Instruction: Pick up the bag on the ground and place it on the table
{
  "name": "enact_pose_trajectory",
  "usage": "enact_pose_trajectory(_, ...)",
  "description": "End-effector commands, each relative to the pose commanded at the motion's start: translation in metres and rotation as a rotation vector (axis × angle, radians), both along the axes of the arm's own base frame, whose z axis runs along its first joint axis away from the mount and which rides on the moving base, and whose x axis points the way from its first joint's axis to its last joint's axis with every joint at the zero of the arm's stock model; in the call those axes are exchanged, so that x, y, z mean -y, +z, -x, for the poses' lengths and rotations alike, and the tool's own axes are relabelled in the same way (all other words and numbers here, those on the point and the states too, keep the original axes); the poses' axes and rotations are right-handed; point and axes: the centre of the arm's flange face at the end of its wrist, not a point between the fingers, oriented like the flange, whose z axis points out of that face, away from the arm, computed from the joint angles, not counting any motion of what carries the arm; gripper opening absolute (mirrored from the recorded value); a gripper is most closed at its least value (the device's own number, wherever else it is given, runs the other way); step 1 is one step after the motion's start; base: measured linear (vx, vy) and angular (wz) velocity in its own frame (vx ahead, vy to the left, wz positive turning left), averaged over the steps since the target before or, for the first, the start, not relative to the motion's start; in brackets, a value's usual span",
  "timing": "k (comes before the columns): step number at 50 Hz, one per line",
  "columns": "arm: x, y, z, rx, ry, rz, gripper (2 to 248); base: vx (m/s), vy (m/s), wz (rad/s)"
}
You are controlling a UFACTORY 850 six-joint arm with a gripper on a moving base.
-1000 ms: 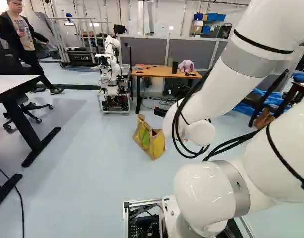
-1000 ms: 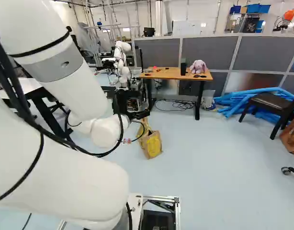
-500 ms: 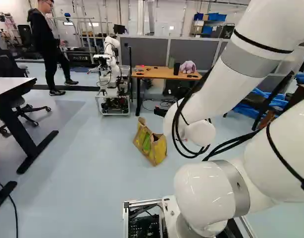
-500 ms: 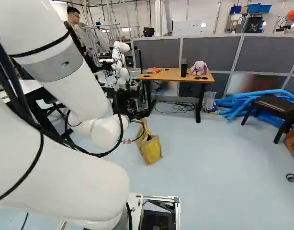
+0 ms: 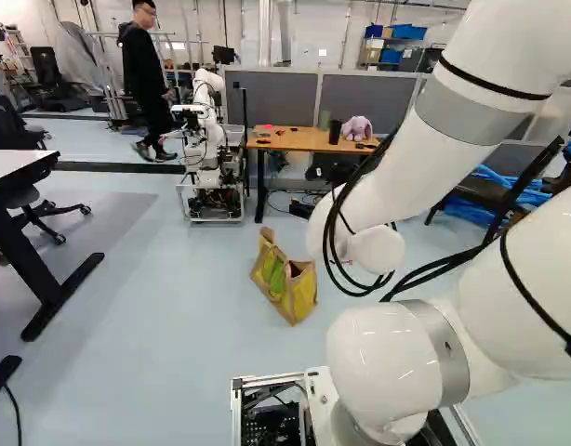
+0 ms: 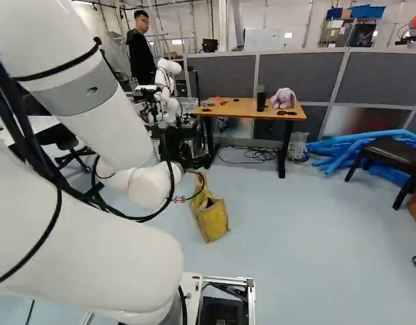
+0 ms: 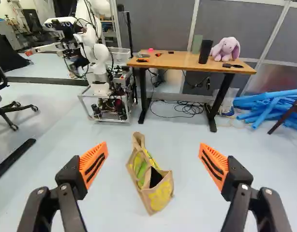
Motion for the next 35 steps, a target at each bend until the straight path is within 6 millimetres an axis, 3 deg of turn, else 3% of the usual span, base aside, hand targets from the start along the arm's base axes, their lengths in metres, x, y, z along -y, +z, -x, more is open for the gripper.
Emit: enact_pose_trajectory(35, 0.0, 0.0, 0.0, 0.0, 0.0, 0.0, 247, 0.15, 0.003, -0.004)
